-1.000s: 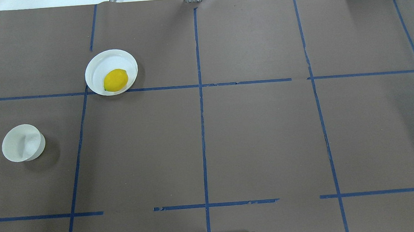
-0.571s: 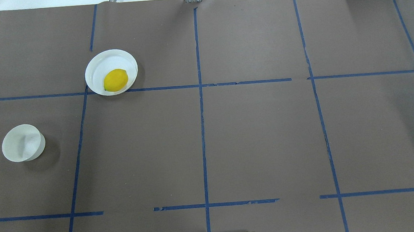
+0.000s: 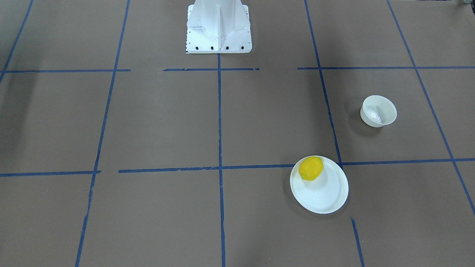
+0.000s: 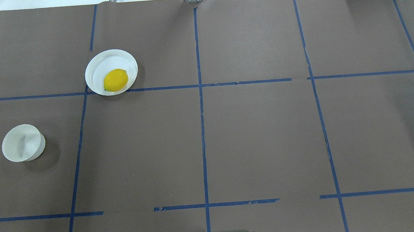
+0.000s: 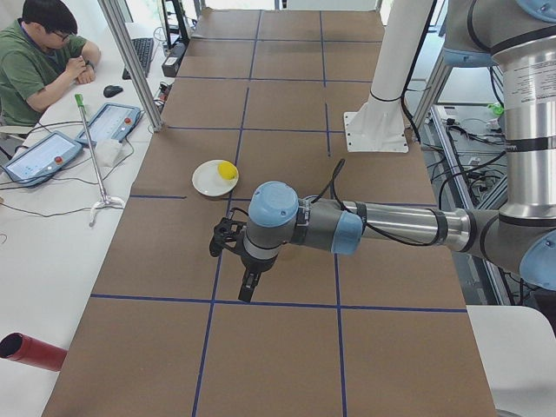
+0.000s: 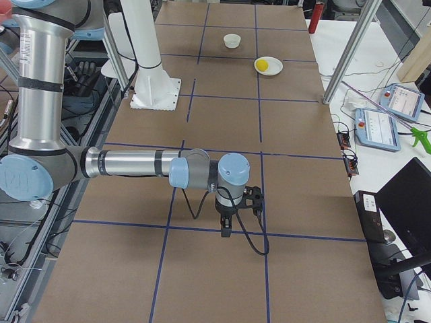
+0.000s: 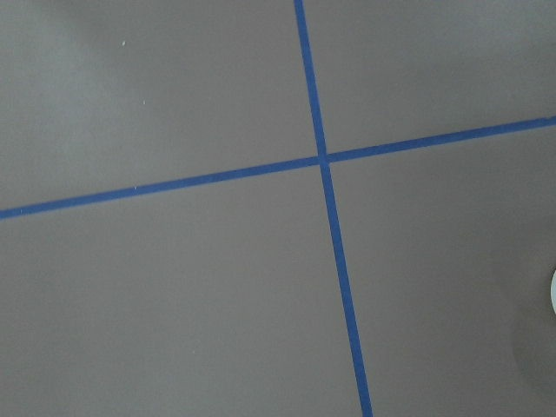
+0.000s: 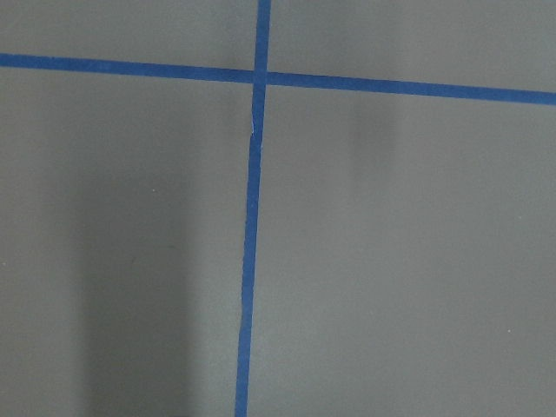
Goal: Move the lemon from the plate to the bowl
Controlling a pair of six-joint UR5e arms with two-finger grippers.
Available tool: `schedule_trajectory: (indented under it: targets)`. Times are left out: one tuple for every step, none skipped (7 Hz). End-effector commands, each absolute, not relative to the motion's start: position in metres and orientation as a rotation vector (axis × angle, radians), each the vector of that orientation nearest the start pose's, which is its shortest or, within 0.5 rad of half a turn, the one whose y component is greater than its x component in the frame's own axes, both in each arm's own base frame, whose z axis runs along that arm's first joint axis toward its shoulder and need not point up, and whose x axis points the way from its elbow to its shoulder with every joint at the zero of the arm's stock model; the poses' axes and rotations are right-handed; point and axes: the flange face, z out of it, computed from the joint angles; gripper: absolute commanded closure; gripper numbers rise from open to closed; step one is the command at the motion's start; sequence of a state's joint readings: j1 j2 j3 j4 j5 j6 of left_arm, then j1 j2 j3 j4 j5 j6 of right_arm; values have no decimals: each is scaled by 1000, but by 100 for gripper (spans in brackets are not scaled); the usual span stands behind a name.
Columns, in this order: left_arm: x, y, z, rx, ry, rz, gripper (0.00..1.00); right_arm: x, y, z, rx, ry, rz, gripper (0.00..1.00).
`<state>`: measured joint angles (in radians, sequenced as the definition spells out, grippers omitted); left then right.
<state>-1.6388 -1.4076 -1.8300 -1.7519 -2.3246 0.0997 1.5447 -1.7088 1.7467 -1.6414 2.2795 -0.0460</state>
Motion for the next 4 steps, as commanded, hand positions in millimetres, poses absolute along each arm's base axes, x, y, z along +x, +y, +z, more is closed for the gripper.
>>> schedule_trajectory:
  targets:
    - [-48,-474,547,377,747,199,0,57,-432,647,-24,-709,-58,0]
    - [-29,-501,513,431,754,259,0,57,-432,647,-24,-709,-58,0]
    - [-5,-522,481,474,764,321,0,57,-432,647,-24,-709,-58,0]
    - [36,-541,451,499,777,402,0,57,-432,647,-24,-709,-58,0]
